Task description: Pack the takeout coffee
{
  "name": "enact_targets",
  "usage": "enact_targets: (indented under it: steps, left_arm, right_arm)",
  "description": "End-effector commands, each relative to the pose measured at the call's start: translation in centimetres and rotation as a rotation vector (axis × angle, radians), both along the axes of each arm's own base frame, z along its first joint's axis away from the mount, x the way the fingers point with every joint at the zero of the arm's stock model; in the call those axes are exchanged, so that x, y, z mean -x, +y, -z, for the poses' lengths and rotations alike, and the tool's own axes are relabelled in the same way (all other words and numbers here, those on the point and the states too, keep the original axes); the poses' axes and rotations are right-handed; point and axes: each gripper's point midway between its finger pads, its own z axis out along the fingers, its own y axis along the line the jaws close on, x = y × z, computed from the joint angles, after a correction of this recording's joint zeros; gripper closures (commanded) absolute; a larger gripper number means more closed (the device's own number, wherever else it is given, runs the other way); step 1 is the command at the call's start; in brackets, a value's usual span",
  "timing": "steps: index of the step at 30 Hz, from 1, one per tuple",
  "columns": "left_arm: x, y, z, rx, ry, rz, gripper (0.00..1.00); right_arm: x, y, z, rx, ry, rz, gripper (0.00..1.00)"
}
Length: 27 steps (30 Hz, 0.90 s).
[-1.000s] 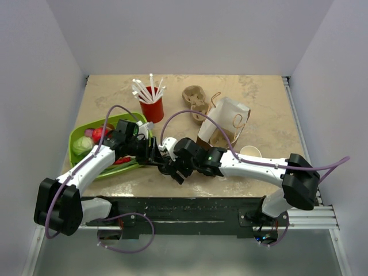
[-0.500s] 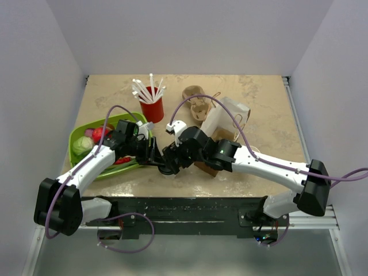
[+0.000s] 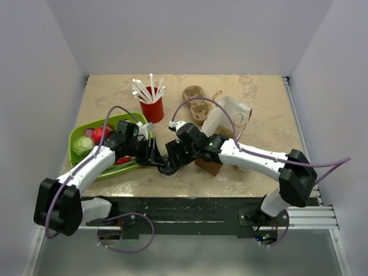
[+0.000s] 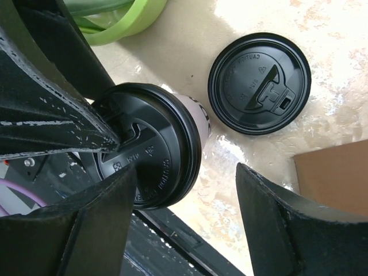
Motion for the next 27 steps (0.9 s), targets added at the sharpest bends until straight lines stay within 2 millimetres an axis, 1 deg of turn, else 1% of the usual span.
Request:
enact_targets:
  steps: [1, 4, 6, 8, 11, 12, 14, 16, 17, 18, 20, 24, 27]
  left_arm:
    - [0.1, 0.2, 0.6, -0.019, -0.002, -0.003, 0.45]
    - [0.1, 0.2, 0.5, -0.015, -0.003, -0.006, 0.45]
    - [0.1, 0.1, 0.4, -0.014, -0.001, -0.009, 0.45]
    - [0.2, 0.1, 0.4, -0.013, 0.004, -0.015, 0.45]
    - [0.3, 0.4, 0.7, -0.03, 0.016, -0.037, 0.45]
    - [0.3, 0.5, 0.8, -0.034, 0.016, -0.041, 0.45]
    - [0.3, 0.9, 1.2, -0.061, 0.032, -0.072, 0.46]
    - [0.3, 1.2, 1.2, -0.074, 0.029, -0.094, 0.46]
    - [0.3, 1.3, 1.1, -0.074, 0.024, -0.1, 0.46]
    - [0.3, 1.3, 1.0, -0.074, 0.02, -0.101, 0.46]
    - [0.3, 1.3, 1.0, -0.074, 0.016, -0.102, 0.46]
    - [0.7, 1.2, 1.2, -0.061, 0.029, -0.094, 0.46]
    - [0.9, 1.1, 1.3, -0.051, 0.03, -0.092, 0.46]
  right_arm:
    - [0.7, -2.5, 4.0, 0.155, 0.055, 0.021, 0.3]
    - [0.5, -2.3, 3.9, 0.148, 0.044, 0.022, 0.34]
    - [0.5, -2.5, 4.0, 0.16, 0.047, 0.026, 0.38]
    - [0.7, -2.6, 4.0, 0.162, 0.065, 0.042, 0.39]
    - [1.5, -2.7, 3.6, 0.137, 0.143, 0.135, 0.37]
    - [2.2, -2.4, 3.5, 0.12, 0.189, 0.141, 0.37]
    - [2.5, -2.3, 3.5, 0.112, 0.221, 0.169, 0.37]
    - [3.1, -1.8, 3.2, 0.09, 0.272, 0.176, 0.41]
    - [3.4, -1.5, 3.1, 0.076, 0.296, 0.184, 0.44]
    - [3.9, -0.8, 3.0, 0.035, 0.329, 0.171, 0.46]
    - [3.7, 0.0, 2.5, -0.014, 0.331, 0.19, 0.52]
    - [3.4, 0.0, 3.0, 0.002, 0.351, 0.208, 0.52]
    - [3.6, -0.2, 3.5, 0.016, 0.366, 0.22, 0.52]
